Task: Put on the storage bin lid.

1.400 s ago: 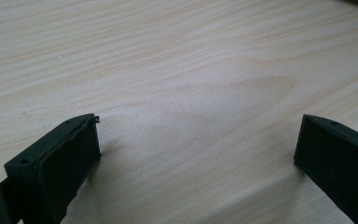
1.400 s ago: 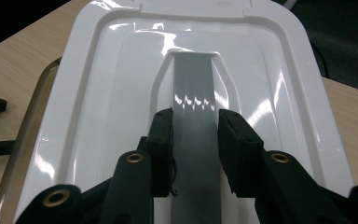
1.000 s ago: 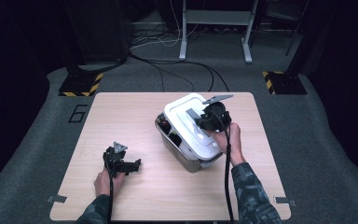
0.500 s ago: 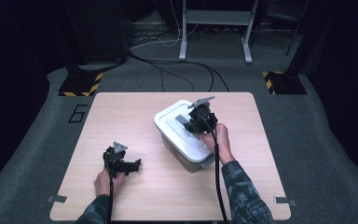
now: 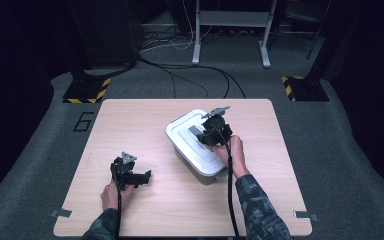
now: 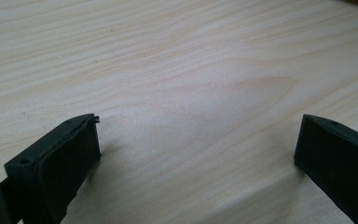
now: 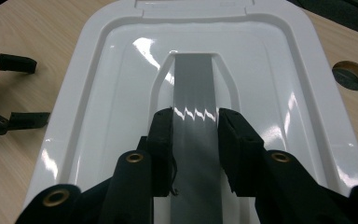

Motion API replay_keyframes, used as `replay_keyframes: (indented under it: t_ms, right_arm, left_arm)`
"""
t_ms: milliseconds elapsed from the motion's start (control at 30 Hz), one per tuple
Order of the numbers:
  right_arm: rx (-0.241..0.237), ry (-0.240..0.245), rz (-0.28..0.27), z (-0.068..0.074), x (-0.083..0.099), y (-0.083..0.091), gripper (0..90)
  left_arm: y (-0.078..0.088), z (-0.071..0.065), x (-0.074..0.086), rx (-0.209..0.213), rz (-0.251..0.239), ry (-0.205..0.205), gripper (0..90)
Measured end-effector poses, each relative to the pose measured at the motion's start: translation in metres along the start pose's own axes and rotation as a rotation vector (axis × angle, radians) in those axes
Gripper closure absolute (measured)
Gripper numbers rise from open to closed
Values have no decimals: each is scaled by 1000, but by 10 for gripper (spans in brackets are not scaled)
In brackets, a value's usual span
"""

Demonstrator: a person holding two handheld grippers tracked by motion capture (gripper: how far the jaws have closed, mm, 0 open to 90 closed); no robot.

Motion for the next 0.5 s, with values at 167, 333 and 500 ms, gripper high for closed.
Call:
replay_keyframes:
  t_ms: [167, 333, 500]
  right_arm:
    - [-29, -46, -36, -3, 4, 0, 671]
    - [-11, -25, -34, -1, 3, 0, 669]
    - [4, -20, -39, -1, 2, 1, 552]
  left_arm:
    - [0, 0, 0, -1, 0, 1, 0]
    - [0, 0, 0, 0, 0, 2, 0]
    - [-1, 0, 0, -1, -8, 7, 0]
Point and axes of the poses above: each handheld gripper's, and its own axes: y roughly backward along the jaws, x roughly out of its underside, z roughly to its left, the point moved 5 cm from there along -y, roughly forward along the jaws, and after that the axes turned 7 degrees about x, right-handed, at the moved point
